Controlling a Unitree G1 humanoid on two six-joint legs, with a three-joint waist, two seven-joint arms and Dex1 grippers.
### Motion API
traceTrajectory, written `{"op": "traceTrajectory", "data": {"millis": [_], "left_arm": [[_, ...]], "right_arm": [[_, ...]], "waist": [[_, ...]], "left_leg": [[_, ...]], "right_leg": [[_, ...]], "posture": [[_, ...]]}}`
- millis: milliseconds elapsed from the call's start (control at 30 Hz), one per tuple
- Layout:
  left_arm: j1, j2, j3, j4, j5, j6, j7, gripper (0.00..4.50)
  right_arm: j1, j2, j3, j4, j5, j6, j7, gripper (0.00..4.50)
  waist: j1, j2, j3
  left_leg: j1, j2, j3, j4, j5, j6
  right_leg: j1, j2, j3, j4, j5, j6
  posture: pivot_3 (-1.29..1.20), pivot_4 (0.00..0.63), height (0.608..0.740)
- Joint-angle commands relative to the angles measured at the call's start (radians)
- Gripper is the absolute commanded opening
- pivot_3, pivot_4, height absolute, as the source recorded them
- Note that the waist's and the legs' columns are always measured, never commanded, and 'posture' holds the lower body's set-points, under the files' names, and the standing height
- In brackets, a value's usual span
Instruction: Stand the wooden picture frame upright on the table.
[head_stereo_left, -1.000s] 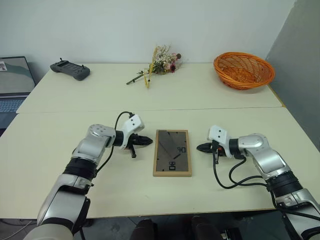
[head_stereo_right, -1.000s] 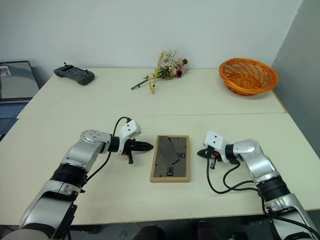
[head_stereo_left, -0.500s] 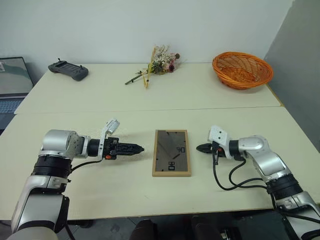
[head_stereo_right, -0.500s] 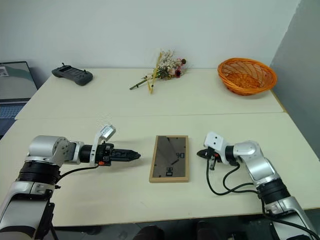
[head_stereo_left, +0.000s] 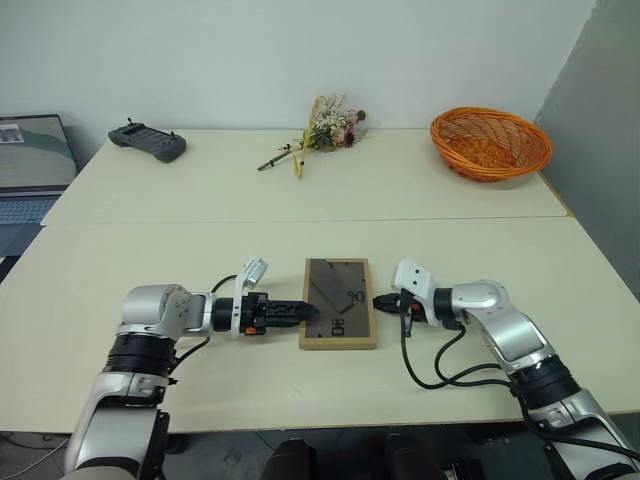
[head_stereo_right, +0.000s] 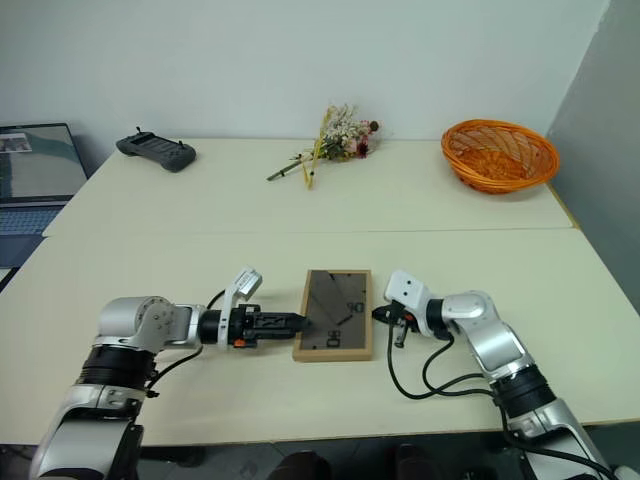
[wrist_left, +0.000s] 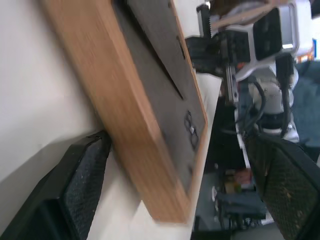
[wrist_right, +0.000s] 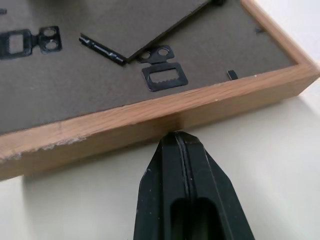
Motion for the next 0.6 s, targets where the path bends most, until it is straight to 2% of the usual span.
{"op": "traceTrajectory", "data": {"millis": [33,167,200,233,600], "left_arm": [[0.001,-0.017,-0.037,0.036,0.032,-0.025,0.038,4.46],[-0.016,-0.024,-0.018,0.006,-0.007,0.009,0.036,4.46],[-0.02,-0.021,-0.008,0.002,-0.018,0.019,0.035,4.11],[-0.023,-0.015,0.0,-0.002,-0.027,0.028,0.033,4.03],[0.005,0.004,0.065,-0.097,-0.095,0.086,0.076,1.79]], "right_arm": [[-0.022,0.018,0.009,-0.013,0.0,-0.007,-0.012,0.0],[-0.02,0.023,0.008,-0.013,-0.001,-0.006,-0.016,0.0],[-0.015,0.019,0.006,-0.014,-0.001,-0.007,-0.017,0.0],[-0.008,0.012,0.002,-0.014,-0.002,-0.009,-0.018,0.0],[0.006,-0.075,-0.063,0.004,0.02,-0.019,-0.013,0.0]], "waist": [[0.003,0.0,0.0],[0.003,0.0,0.0],[0.003,0.0,0.0],[0.002,0.0,0.0],[-0.007,0.0,0.0]], "left_leg": [[0.0,0.0,0.0,0.0,0.0,0.0],[0.0,-0.001,0.0,0.0,0.0,0.0],[0.0,-0.001,0.0,0.0,0.0,0.0],[0.0,0.0,0.0,0.0,0.0,0.0],[-0.002,0.001,0.0,0.0,0.0,0.0]], "right_leg": [[0.0,0.0,0.0,0.0,0.0,0.0],[0.0,0.0,0.0,0.0,0.0,0.0],[0.0,0.0,0.0,0.0,0.0,0.0],[0.0,0.0,0.0,0.0,0.0,0.0],[-0.002,0.001,0.001,-0.001,0.0,0.0]], "posture": [[0.0,0.15,0.74],[0.0,0.15,0.74],[0.0,0.15,0.74],[0.0,0.15,0.74],[0.0,0.15,0.74]]}}
